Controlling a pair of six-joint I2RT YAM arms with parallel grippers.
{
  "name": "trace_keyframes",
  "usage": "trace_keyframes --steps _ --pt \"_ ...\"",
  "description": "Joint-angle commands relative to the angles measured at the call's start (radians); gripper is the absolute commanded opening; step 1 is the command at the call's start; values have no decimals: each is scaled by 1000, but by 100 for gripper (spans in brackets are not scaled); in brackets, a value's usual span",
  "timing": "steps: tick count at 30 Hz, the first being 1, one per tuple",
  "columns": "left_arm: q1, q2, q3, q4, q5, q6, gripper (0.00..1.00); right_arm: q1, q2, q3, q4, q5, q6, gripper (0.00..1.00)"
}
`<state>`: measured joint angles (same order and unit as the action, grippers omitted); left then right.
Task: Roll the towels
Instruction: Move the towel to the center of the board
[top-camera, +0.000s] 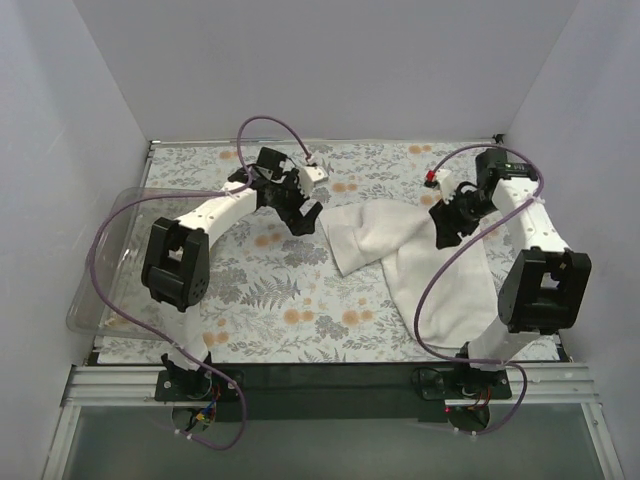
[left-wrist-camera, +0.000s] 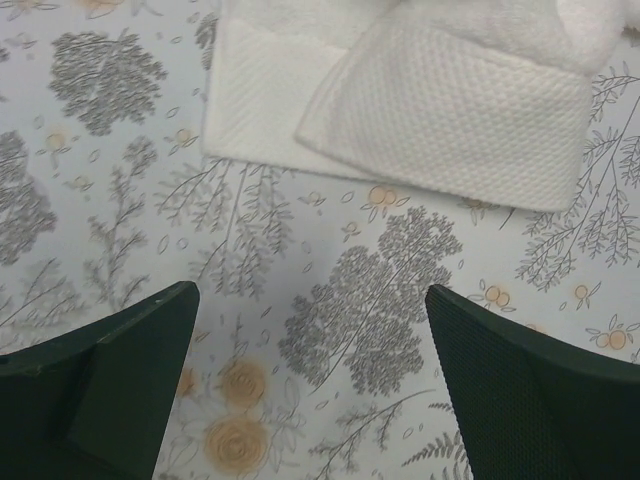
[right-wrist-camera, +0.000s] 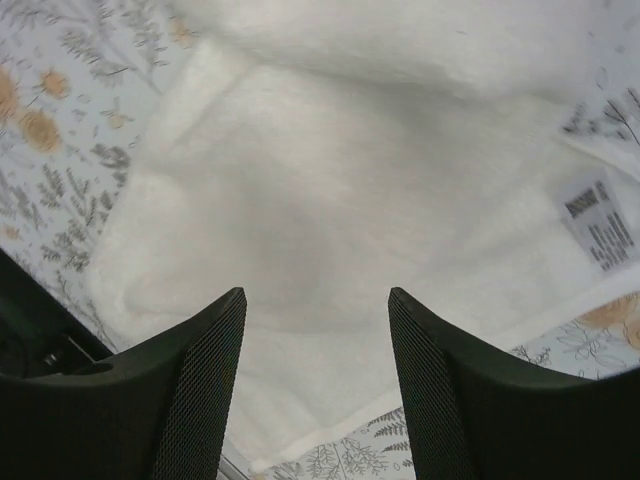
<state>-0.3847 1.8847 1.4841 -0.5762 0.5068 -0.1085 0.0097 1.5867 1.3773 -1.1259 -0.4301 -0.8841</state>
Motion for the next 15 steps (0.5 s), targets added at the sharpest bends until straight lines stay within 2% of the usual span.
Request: trace_keyframes --steps 1,3,4,5,7,10,12,15 --pt "-51 40 39 24 35 -40 91 -102 116 72 35 -9 148 55" --pt "-60 89 71 35 19 -63 84 -145 185 113 99 66 224 52" --pt "-63 103 85 33 27 -78 76 -155 205 132 113 82 241 51" --pt "-65 114 96 33 44 -83 72 -172 241 147 127 96 258 50" --pt "-75 137 113 44 55 -92 70 -182 277 195 170 146 306 50" --pt "-86 172 136 50 99 -102 73 -188 352 256 219 234 358 50" --pt "-91 198 146 56 139 -122 81 -189 413 288 227 276 384 51" --pt "-103 229 153 74 148 -143 86 -188 492 342 232 298 422 53"
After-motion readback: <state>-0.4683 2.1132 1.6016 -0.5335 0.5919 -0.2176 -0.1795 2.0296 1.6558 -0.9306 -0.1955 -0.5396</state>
